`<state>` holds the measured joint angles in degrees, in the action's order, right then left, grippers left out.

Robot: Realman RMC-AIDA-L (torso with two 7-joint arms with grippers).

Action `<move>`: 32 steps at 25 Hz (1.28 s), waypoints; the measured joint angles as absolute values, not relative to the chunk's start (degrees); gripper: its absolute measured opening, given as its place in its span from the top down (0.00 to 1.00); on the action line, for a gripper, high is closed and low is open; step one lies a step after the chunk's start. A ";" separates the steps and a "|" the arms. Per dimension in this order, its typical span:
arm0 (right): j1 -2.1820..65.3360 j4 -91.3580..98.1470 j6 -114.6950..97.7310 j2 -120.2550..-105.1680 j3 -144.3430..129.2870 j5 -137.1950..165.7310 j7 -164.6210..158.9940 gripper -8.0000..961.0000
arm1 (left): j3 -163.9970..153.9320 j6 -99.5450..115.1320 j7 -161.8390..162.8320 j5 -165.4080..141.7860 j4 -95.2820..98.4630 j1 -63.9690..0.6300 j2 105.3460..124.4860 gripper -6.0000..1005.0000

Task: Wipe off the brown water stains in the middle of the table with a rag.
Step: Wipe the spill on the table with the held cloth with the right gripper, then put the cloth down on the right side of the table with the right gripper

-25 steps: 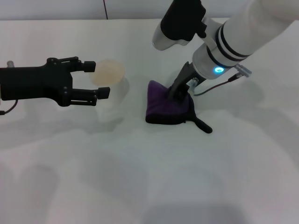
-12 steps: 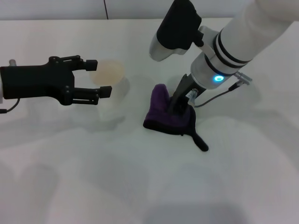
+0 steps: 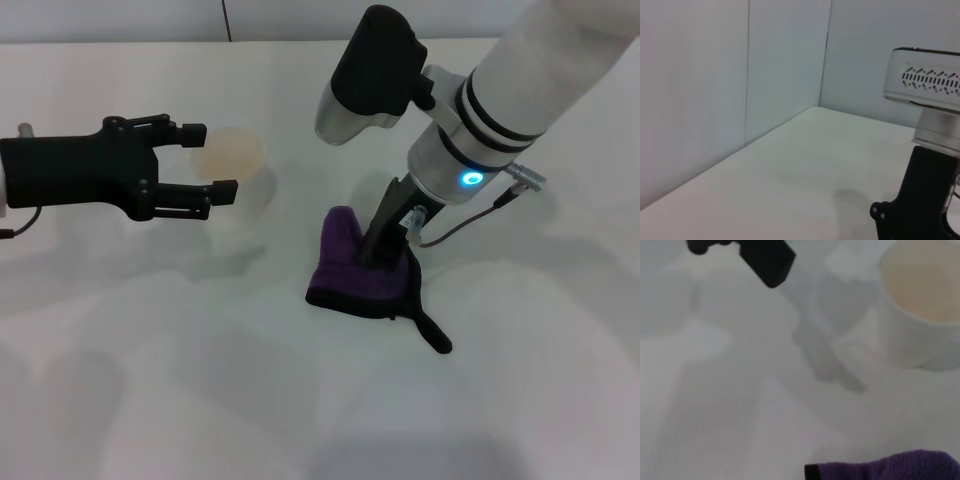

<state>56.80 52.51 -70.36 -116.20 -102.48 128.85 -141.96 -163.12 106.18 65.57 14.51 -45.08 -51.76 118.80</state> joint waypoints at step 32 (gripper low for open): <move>42.18 60.08 -63.52 -115.44 -89.85 133.31 -141.40 0.91 | -163.09 105.60 65.21 14.50 -44.47 -51.65 118.91 0.14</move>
